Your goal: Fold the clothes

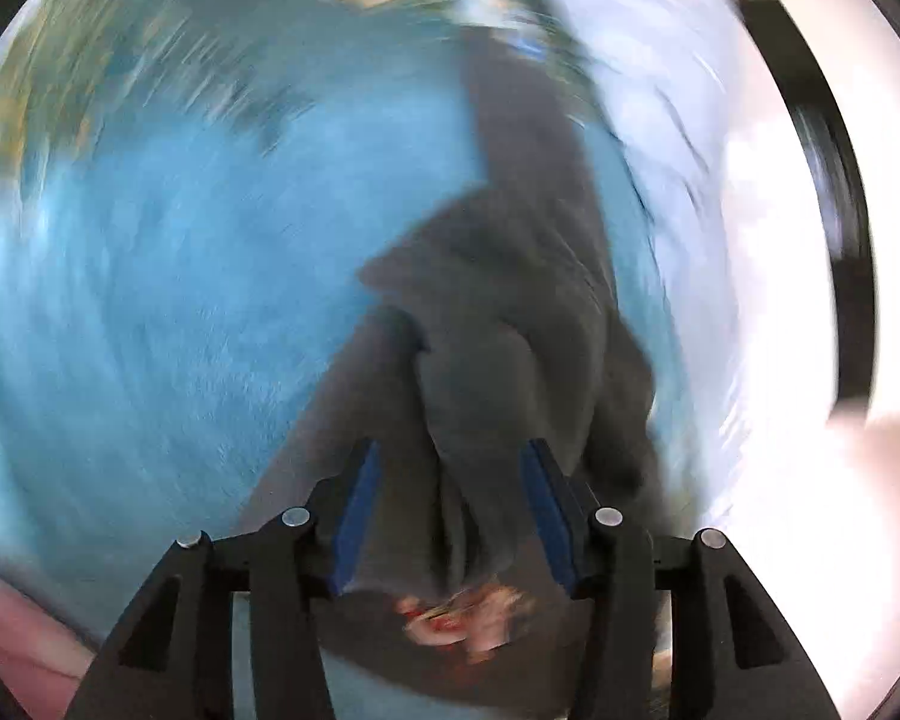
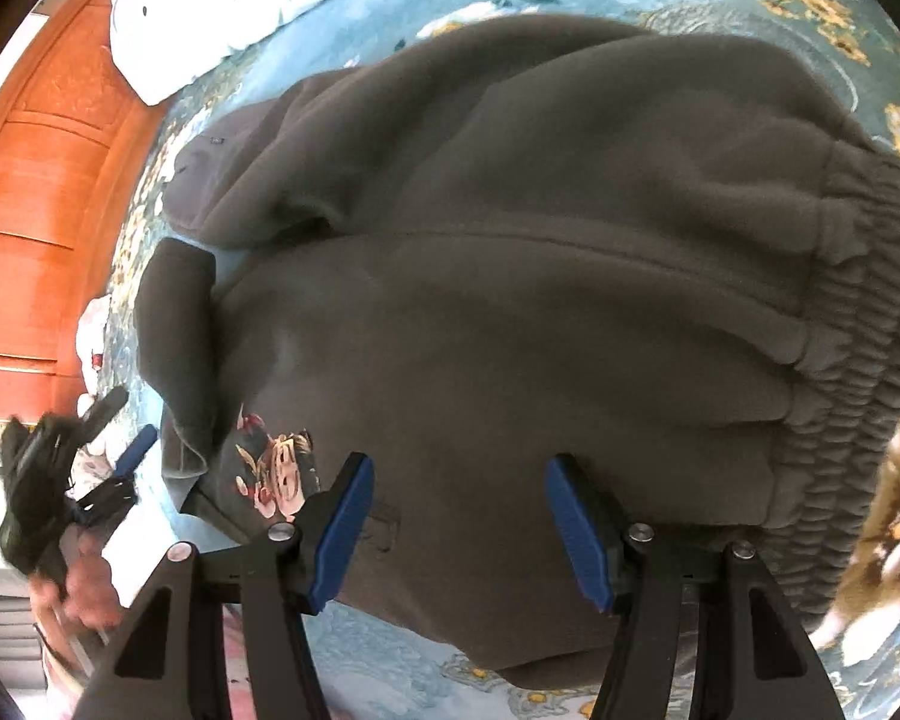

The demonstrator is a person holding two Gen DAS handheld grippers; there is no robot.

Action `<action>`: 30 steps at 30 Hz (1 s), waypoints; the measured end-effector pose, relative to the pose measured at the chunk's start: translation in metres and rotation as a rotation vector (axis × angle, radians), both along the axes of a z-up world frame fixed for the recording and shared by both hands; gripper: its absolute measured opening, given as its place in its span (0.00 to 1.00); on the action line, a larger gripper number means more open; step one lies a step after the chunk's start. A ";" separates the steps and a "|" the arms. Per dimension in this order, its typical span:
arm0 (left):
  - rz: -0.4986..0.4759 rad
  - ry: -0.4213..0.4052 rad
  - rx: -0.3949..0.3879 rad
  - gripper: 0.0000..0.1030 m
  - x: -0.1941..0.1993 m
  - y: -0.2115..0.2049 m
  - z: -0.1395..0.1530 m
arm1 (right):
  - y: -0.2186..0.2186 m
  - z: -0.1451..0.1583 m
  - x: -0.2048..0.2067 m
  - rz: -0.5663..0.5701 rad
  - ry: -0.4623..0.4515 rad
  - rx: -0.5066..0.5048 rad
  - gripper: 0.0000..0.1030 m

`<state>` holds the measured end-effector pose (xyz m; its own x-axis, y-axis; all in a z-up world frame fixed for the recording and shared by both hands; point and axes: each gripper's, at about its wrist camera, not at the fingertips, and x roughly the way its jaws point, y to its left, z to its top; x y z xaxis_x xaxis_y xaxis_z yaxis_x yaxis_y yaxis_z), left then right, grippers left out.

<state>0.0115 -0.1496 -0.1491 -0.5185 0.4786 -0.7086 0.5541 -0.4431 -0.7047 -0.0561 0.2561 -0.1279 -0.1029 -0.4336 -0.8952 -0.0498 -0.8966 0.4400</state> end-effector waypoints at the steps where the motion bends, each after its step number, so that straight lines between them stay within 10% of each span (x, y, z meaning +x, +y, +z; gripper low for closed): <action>1: 0.019 -0.008 0.028 0.49 -0.003 -0.001 -0.005 | -0.001 -0.001 0.000 0.005 -0.003 0.000 0.62; 7: 0.007 -0.019 0.015 0.45 -0.029 0.010 -0.010 | 0.002 -0.002 0.000 0.001 -0.019 -0.001 0.62; 10: -0.027 -0.015 -0.033 0.11 -0.042 0.003 -0.006 | 0.003 -0.002 0.001 -0.005 -0.025 0.005 0.62; 20: 0.054 0.086 -0.527 0.04 -0.036 -0.094 0.078 | -0.008 -0.001 0.001 0.009 -0.031 0.027 0.62; 25: 0.042 -0.078 -0.817 0.04 -0.026 -0.146 0.080 | -0.018 0.001 0.001 0.040 -0.026 0.028 0.62; 30: -0.012 -0.167 -0.860 0.05 -0.026 -0.167 0.065 | -0.016 0.007 0.002 0.049 -0.006 0.032 0.62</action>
